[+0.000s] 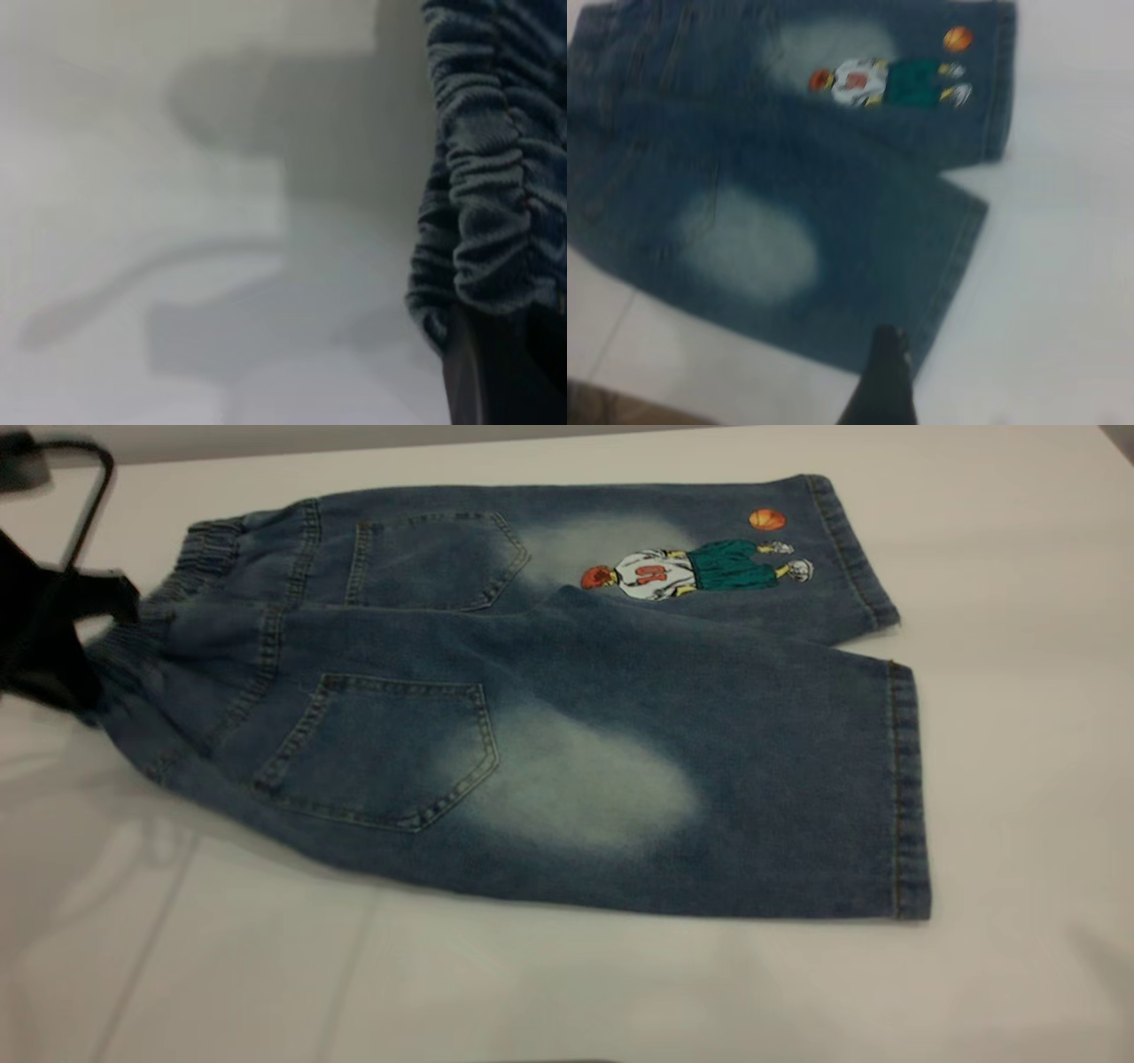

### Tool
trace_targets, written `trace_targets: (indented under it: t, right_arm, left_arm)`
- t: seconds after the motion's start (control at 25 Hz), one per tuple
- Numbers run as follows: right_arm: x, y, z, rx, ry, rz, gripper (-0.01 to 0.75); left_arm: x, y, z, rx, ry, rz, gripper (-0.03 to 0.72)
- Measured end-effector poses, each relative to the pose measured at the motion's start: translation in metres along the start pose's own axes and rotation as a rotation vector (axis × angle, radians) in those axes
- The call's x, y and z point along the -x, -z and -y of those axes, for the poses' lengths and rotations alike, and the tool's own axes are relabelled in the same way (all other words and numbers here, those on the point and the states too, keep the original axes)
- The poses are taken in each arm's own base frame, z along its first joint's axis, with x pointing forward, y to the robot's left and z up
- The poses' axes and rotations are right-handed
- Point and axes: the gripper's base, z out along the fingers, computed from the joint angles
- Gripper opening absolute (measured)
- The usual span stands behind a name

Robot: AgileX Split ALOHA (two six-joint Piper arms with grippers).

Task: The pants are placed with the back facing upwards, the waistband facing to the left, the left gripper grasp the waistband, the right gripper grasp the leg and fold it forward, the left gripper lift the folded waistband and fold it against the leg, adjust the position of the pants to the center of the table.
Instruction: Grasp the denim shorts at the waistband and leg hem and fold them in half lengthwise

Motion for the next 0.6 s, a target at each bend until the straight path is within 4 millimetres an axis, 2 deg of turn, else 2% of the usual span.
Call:
trace_targets:
  t: [0.12, 0.24, 0.44, 0.6]
  right_arm:
    - [0.004, -0.022, 0.006, 0.03, -0.032, -0.104, 0.584]
    - [0.005, -0.046, 0.011, 0.074, -0.049, -0.218, 0.584]
    - [0.003, -0.081, 0.017, 0.144, -0.061, -0.389, 0.584]
    - [-0.004, -0.108, 0.005, 0.187, -0.001, -0.491, 0.584]
  left_arm:
    - [0.005, 0.018, 0.001, -0.003, 0.0, 0.027, 0.041]
    - [0.008, 0.027, 0.001, -0.005, 0.0, 0.044, 0.041]
    - [0.007, 0.027, 0.001, -0.003, 0.001, 0.032, 0.041]
    - [0.007, 0.027, 0.001, -0.003, 0.003, 0.032, 0.041]
